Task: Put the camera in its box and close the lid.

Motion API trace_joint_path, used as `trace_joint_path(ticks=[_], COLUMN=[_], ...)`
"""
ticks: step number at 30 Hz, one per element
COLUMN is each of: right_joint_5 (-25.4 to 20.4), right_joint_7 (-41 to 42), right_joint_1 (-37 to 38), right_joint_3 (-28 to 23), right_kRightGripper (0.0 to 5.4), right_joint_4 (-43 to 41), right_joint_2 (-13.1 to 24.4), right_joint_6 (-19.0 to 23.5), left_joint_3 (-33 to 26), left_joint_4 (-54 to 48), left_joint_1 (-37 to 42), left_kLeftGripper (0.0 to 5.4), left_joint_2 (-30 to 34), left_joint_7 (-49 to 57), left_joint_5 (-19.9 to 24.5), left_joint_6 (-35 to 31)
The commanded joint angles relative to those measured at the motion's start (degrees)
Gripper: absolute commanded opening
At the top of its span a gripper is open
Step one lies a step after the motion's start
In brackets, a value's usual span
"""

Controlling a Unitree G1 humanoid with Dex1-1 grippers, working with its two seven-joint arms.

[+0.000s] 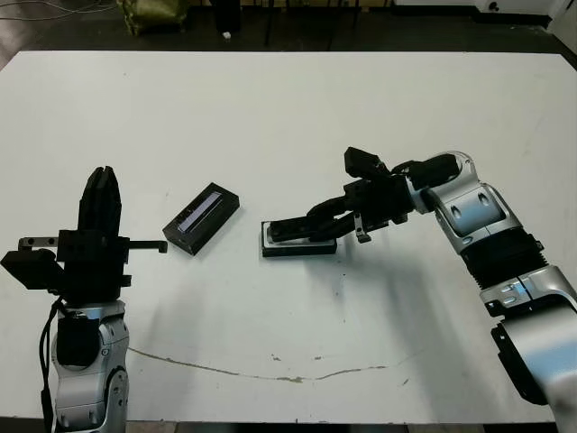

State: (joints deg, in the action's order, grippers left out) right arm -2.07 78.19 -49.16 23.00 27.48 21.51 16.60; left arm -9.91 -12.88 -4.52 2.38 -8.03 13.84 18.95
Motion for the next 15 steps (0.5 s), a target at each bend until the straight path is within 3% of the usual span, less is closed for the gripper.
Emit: trace_joint_path(ticks=[1, 15], right_joint_5=[0.98, 1.64], right_joint_7=[-0.25, -0.67], right_joint_1=[0.46, 0.74], right_joint_3=[0.9, 1.39], right_kRightGripper=[0.38, 0.38], right_joint_4=[-0.21, 0.4], right_joint_2=[-0.21, -1.43], right_joint_6=[0.24, 0.29], left_joint_3=[0.1, -0.02], left_joint_4=[-0.33, 1.66], left_joint_1=[-1.28, -0.78], left_kLeftGripper=[0.0, 0.0], left_joint_2=[-0.13, 0.08], left_joint_7=[0.47, -0.11], left_joint_5=[0.28, -0.6], left_joint_6=[-1.73, 0.55])
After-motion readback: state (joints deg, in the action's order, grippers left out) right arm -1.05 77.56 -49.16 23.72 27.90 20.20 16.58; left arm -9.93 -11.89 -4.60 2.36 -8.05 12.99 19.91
